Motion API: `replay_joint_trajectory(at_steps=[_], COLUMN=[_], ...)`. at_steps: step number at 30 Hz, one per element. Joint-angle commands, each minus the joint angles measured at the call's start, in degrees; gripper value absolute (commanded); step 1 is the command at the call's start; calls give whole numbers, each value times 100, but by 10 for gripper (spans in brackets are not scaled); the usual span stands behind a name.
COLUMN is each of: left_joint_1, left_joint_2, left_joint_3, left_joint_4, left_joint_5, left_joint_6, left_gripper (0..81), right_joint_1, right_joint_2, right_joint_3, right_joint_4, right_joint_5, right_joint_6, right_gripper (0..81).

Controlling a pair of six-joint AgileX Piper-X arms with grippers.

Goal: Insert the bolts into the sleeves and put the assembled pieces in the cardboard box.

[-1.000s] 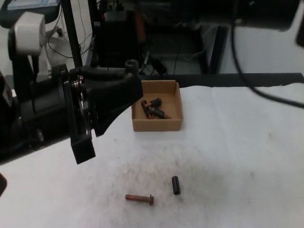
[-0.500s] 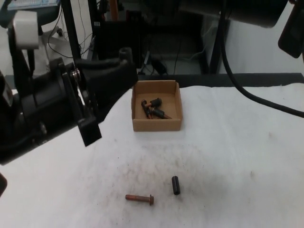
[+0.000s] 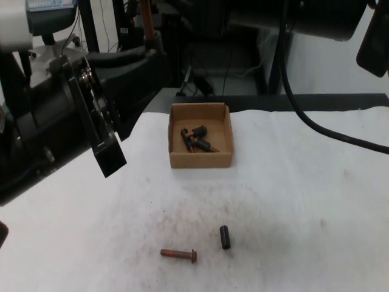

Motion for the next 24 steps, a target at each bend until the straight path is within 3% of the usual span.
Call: replay_joint_trajectory(at_steps=[1, 24], left_joint_1=[-2, -2], left_joint_2=[-20, -34], left_joint_3=[-21, -21], left_joint_4=[-268, -591], left_joint_5=[-37, 207], left_joint_6=[-47, -65], left_gripper=[0, 0], right_joint_1=[5, -215], right_joint_2=[-31, -31], right_joint_3=[-33, -33], right_joint_4=[-23, 394], right_joint_5=[1, 1], right_joint_6=[-27, -27], right_gripper=[8, 8])
